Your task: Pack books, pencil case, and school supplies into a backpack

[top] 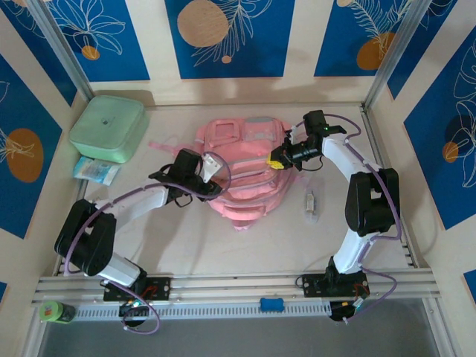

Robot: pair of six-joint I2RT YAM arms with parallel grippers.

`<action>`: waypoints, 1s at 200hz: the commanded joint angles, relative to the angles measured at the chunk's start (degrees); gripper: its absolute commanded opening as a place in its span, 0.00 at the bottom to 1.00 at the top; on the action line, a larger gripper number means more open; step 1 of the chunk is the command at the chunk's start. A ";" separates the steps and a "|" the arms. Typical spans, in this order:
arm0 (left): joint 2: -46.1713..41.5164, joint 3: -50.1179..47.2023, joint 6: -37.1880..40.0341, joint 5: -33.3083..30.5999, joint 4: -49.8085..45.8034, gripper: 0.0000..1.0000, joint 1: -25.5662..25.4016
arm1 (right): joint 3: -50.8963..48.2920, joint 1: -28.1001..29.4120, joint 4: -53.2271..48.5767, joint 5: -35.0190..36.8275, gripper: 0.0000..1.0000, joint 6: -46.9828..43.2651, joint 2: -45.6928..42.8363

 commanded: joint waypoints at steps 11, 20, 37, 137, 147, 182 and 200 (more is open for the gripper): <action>0.99 0.99 0.95 -3.42 2.40 0.23 -0.47 | 2.19 -1.02 2.48 -1.50 0.00 0.60 -0.25; 0.50 0.49 0.84 -3.70 3.32 0.16 -0.48 | 2.14 -1.04 2.41 -1.53 0.00 0.48 -0.25; 0.08 0.71 1.02 -4.21 2.71 0.11 -0.44 | 2.08 -1.18 2.40 -1.25 0.00 0.39 -0.25; -3.67 -3.61 -0.19 -19.06 2.59 0.00 1.63 | 4.46 -2.44 -0.48 -1.42 0.00 -1.31 -0.27; -3.77 -3.93 -0.45 -19.52 3.40 0.00 2.42 | 4.36 -2.34 -0.50 -1.41 0.00 -1.47 -0.29; -0.25 -1.89 -2.01 -22.37 6.43 0.00 4.05 | 5.00 -2.26 -1.32 -1.40 0.00 -2.04 0.59; -0.04 -1.12 -3.86 -18.82 6.93 0.00 3.87 | 5.65 -2.10 -1.99 -1.71 0.00 -2.60 1.32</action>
